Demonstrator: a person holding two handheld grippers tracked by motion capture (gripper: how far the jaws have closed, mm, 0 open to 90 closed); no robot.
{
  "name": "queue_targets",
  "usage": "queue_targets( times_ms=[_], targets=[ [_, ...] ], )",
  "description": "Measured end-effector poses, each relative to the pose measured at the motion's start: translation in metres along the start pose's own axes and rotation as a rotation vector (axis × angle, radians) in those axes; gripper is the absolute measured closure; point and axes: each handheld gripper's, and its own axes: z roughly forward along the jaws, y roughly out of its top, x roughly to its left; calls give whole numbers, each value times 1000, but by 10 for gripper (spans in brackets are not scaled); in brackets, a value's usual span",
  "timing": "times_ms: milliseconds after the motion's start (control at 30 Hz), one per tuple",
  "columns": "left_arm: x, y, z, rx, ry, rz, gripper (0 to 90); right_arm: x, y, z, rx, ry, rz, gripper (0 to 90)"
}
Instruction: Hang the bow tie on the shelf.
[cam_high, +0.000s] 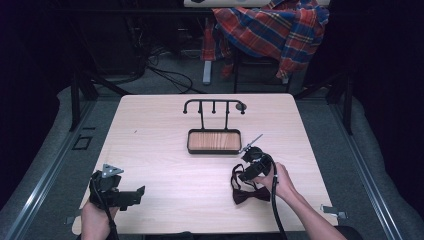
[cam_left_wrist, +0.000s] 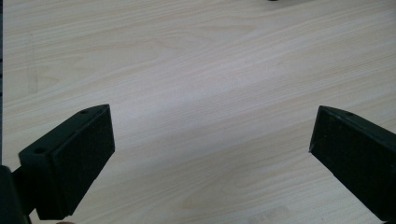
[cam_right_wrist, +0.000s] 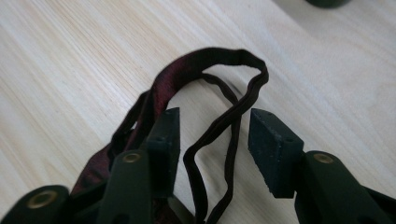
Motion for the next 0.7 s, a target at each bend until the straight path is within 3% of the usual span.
queue_targets(
  times_ms=[333,400,433,633,700],
  targets=[
    [0,0,0,5,-2,0,1,-3,-2,7,73,-44,14,781],
    [0,0,1,7,-1,3,1,-2,-3,8,71,-53,27,825],
    [0,0,1,9,-1,5,1,-1,-5,11,45,-48,50,868],
    [0,0,1,11,0,7,2,0,-4,11,55,-62,35,884],
    [0,0,1,11,-2,5,2,1,-4,8,36,-59,36,885]
  ],
)
